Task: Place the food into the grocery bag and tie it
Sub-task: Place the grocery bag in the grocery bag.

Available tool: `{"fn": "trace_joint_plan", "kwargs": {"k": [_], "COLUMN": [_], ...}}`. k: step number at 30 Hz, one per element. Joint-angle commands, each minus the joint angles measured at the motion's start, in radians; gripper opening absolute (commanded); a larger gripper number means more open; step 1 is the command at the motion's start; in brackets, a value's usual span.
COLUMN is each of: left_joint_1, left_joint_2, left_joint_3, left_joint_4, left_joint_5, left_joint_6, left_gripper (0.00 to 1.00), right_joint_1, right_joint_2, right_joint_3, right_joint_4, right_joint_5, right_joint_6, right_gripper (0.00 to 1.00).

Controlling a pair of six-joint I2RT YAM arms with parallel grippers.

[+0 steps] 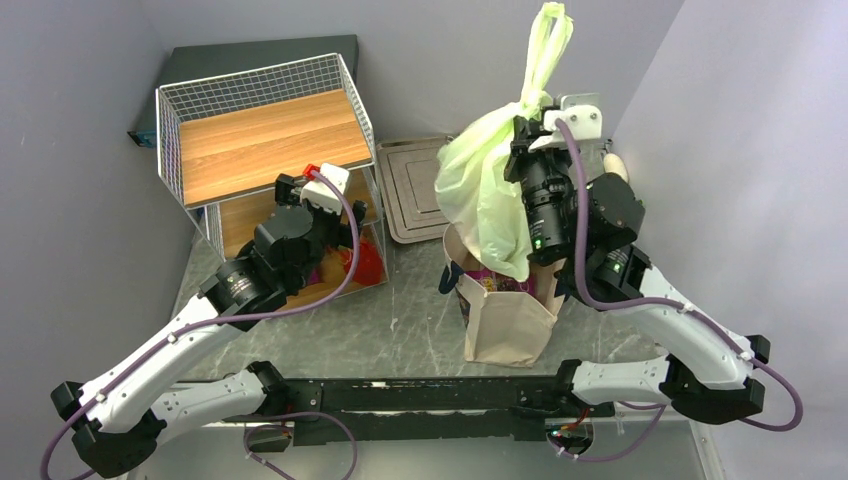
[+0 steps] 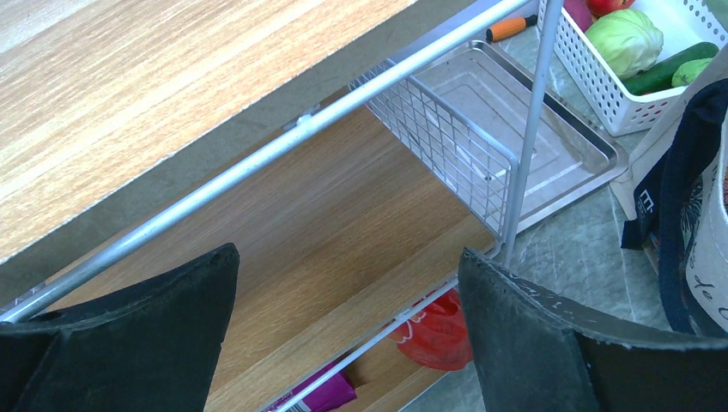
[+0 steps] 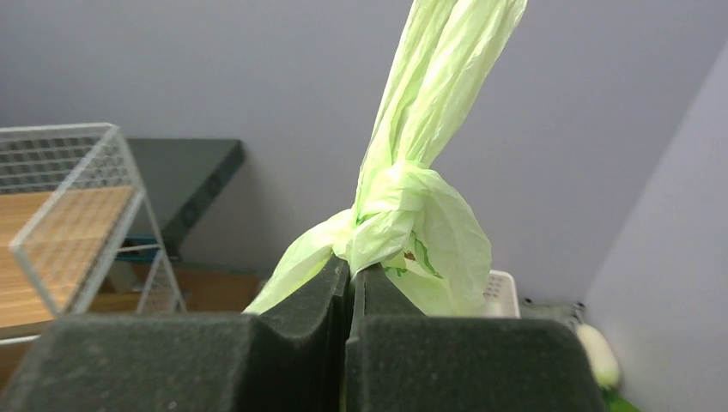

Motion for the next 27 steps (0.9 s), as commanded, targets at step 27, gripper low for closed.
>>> {"fn": "trace_joint_plan", "kwargs": {"k": [27], "left_joint_1": [0.027], "left_joint_2": [0.002], "left_joint_3": [0.018], "left_joint_4": [0.103], "left_joint_5": [-0.036], "left_joint_6": [0.018], "left_gripper": [0.99], "right_joint_1": [-0.004], "right_joint_2": [-0.265], "right_joint_3": [-0.335], "right_joint_4": [-0.332], "right_joint_5": [0.174], "right_joint_6": [0.255], "right_gripper": [0.00]}}
